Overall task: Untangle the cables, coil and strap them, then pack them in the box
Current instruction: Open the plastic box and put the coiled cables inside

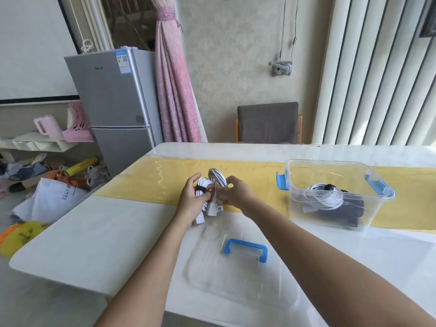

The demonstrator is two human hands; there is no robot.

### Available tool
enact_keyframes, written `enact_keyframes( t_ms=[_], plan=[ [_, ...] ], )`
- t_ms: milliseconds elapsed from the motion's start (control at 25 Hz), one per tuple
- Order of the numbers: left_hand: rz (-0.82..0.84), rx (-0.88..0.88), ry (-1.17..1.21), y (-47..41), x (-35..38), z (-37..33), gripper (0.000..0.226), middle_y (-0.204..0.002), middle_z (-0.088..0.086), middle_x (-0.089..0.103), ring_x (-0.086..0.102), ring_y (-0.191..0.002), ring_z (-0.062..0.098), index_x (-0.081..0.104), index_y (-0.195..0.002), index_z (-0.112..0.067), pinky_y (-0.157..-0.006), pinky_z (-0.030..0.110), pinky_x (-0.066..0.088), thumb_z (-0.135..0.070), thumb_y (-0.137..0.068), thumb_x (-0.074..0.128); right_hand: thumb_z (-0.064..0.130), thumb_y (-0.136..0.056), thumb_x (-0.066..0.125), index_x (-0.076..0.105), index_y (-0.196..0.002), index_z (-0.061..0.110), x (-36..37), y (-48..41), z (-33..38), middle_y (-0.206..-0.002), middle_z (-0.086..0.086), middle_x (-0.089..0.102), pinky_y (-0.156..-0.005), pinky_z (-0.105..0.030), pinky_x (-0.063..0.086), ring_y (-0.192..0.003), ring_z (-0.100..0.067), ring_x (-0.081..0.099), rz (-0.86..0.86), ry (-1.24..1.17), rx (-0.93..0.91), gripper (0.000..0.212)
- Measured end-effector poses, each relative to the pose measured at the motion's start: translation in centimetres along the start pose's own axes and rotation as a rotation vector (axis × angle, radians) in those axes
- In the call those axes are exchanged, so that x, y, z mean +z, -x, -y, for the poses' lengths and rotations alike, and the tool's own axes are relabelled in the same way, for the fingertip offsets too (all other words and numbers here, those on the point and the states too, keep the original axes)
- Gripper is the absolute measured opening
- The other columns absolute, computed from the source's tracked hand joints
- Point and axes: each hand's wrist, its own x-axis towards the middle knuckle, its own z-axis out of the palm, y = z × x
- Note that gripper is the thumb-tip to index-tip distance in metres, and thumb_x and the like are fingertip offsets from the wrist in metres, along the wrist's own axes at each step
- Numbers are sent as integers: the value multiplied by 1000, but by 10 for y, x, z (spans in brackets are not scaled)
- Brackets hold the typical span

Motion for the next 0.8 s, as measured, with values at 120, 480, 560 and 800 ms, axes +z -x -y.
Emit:
enact_keyframes(
  t_ms=[120, 480, 560, 800],
  plan=[
    [-130, -19, -91, -3, 12, 0, 44, -111, -1, 59, 57, -103, 16, 52, -129, -10, -74, 15, 42, -5, -87, 63, 20, -93, 59, 49, -93, 8, -13, 5, 4, -80, -10, 56, -82, -42, 57, -69, -19, 57, -56, -221, 45, 16],
    [-14, 164, -393, 3, 28, -3, 40, -119, 3, 64, 57, -110, 17, 57, -128, -9, -83, 15, 36, -8, -89, 61, 16, -99, 48, 51, -93, 5, -130, 34, 84, -84, -14, 62, -74, -34, 59, -77, -22, 64, 52, -588, -162, 13],
    [37, 204, -460, 1, 30, -4, 38, -113, 5, 65, 59, -103, 19, 60, -126, -10, -76, 14, 35, -9, -88, 63, 16, -98, 49, 54, -95, 4, -171, 48, 87, -83, -13, 65, -74, -34, 60, -77, -22, 66, 83, -476, -174, 13],
    [119, 89, -557, -2, 41, -5, 21, -100, 7, 70, 63, -93, 27, 67, -109, -13, -74, 29, 44, -22, -92, 59, 15, -93, 53, 60, -104, 5, -279, 86, 67, -96, -14, 63, -83, -35, 56, -91, -25, 63, -33, -117, -148, 17]
  ],
)
